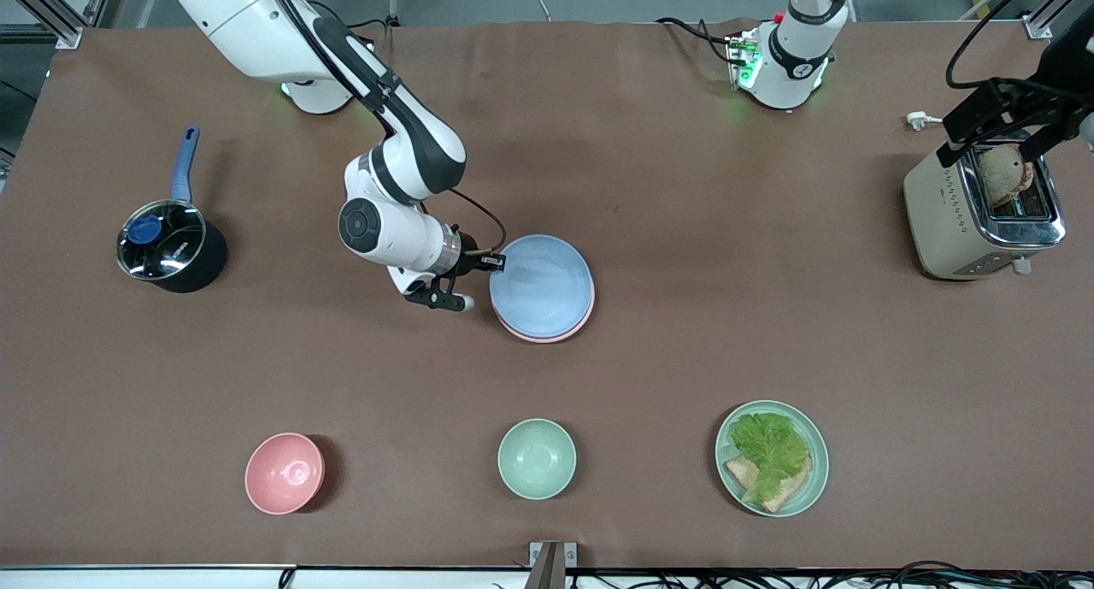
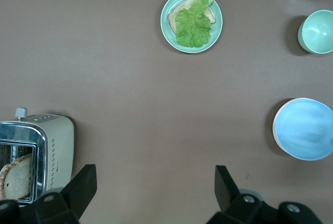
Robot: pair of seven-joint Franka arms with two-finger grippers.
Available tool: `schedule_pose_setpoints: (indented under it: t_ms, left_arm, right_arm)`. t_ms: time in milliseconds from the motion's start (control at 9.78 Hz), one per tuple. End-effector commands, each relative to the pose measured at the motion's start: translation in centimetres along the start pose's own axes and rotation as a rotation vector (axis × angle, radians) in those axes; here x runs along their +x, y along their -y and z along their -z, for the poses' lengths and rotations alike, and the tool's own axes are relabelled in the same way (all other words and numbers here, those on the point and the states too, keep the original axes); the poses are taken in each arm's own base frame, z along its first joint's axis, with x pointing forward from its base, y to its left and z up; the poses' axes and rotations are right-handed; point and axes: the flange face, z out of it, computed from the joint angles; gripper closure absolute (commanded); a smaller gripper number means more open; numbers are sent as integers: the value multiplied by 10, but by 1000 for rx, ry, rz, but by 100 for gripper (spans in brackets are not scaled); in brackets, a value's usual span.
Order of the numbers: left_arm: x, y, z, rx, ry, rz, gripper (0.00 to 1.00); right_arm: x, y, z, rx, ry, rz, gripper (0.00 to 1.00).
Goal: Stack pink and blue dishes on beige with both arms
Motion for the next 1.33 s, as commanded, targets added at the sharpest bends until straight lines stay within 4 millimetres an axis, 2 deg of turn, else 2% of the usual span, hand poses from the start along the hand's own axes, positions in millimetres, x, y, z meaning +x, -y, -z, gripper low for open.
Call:
schedule_pose_setpoints:
  t_ms: [0,102,205,307,409,511,614,716,818,920,1023,1125,1227]
  left_arm:
    - [14,6,-24,1,59,-12,0]
    - [13,9,-26,-2,65,-36,0]
    - [13,11,-27,-1,68,-35,0]
    - [13,12,-29,1,73,-33,0]
    - [14,16,-30,9,73,-26,0]
    - [13,14,-32,12,76,-31,0]
    - [12,12,-35,15,82,-33,0]
    - [12,12,-36,15,85,-35,0]
    - [12,12,-36,20,84,-35,0]
    - [12,12,-36,51,80,-41,0]
    - [11,9,-36,53,79,-47,0]
    - [11,10,-35,48,79,-46,0]
    - [12,10,-35,40,80,-46,0]
  right_arm:
    - [-6,7,22,7,-26,18,0]
    - [-9,10,75,1,-48,36,0]
    - [-5,-4,131,-50,-58,45,0]
    - [-14,-13,189,-108,-78,25,0]
    - [-14,-36,250,-188,-155,8,0]
    - [-14,-50,292,-282,-195,6,0]
    - [-5,-68,339,-362,-238,-26,0]
    - [1,-81,384,-369,-268,-61,0]
    - [9,-103,412,-366,-279,-81,0]
    - [9,-125,435,-381,-261,-12,0]
    - [6,-149,469,-386,-275,75,0]
    - [10,-172,485,-392,-269,116,0]
    - [12,-189,514,-371,-313,97,0]
